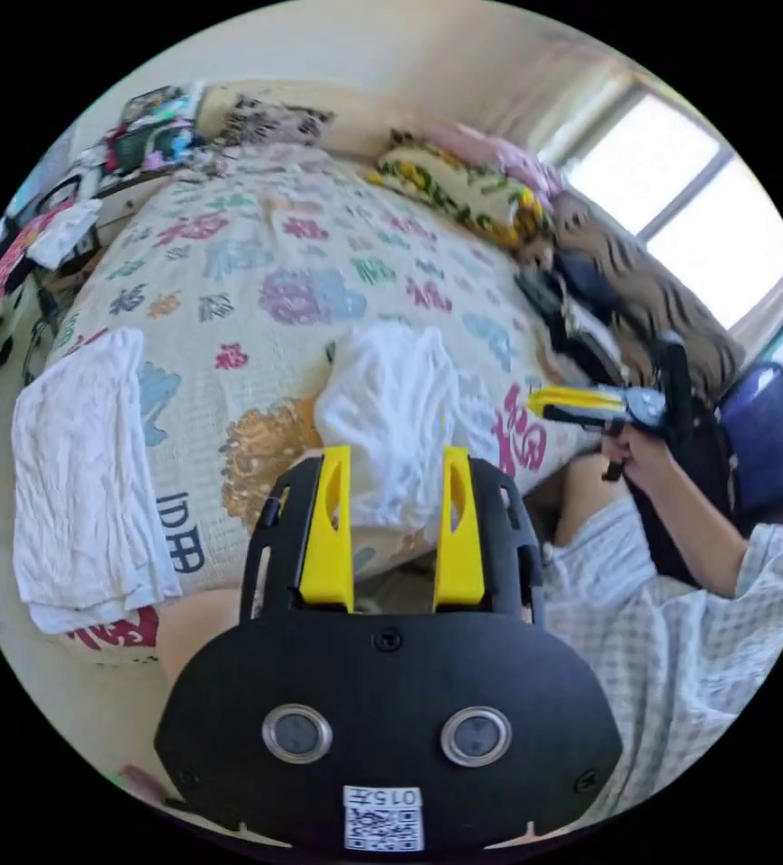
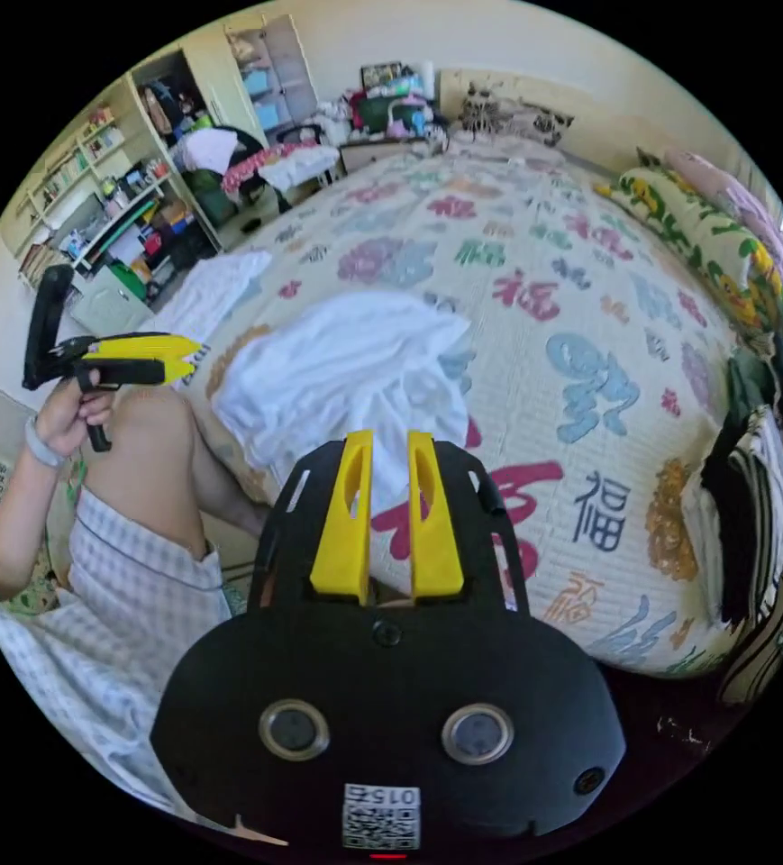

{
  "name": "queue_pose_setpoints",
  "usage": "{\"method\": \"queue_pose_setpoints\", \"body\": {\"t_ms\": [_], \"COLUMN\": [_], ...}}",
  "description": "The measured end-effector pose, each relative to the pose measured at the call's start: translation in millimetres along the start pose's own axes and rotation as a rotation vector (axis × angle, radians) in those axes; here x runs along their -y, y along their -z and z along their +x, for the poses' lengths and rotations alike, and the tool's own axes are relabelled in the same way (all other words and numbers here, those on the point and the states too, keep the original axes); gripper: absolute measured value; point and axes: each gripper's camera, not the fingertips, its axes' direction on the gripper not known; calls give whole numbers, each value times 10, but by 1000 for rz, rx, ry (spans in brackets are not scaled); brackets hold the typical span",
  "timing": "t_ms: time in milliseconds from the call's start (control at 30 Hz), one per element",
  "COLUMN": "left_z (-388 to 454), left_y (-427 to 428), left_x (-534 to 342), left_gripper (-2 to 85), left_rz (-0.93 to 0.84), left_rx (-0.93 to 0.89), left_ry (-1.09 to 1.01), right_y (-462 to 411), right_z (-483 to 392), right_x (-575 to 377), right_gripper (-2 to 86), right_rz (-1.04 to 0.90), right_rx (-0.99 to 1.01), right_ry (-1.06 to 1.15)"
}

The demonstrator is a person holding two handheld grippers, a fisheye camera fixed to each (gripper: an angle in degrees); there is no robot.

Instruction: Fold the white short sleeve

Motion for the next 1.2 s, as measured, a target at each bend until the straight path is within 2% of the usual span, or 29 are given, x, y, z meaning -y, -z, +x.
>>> {"method": "queue_pose_setpoints", "body": {"t_ms": [67,200,267,367,500,600,667,767,833,900,1000,1200], "left_z": [209,470,573,543,173,-286,-579,-827,-901,-919,-974,-922], "left_y": [-472,-1114,-1465,-1551,-1191,-572,-47,496,670,678,358,-1055], "left_x": [79,173,221,381,634,880,1035,1141,1182,1191,1096,675], "left_gripper": [158,155,117,47,20,7,-4,-8,-8,-7,-2,69], "left_rz": [-159,-320,-411,-456,-367,-142,81,327,386,395,341,46], "left_rx": [59,188,330,327,129,-98,-296,-377,-336,-284,-270,-254], "left_ry": [-69,-157,-250,-294,-182,-33,24,40,36,16,31,55], "right_y": [-329,-598,-481,-254,332,1061,1726,2554,2955,3235,3387,2798], "right_z": [240,660,836,1010,1426,1885,2160,2358,2421,2408,2334,2659], "right_x": [62,76,140,256,319,377,452,521,520,502,409,89], "right_gripper": [97,83,33,1,-6,-8,-8,-8,-8,-7,-5,35], "right_rz": [-139,-241,-216,-201,-62,92,214,356,433,469,452,261], "right_rx": [32,157,177,290,313,332,303,217,229,190,24,-125], "right_ry": [-81,-239,-256,-210,-255,-275,-269,-229,-204,-176,-144,-307]}}
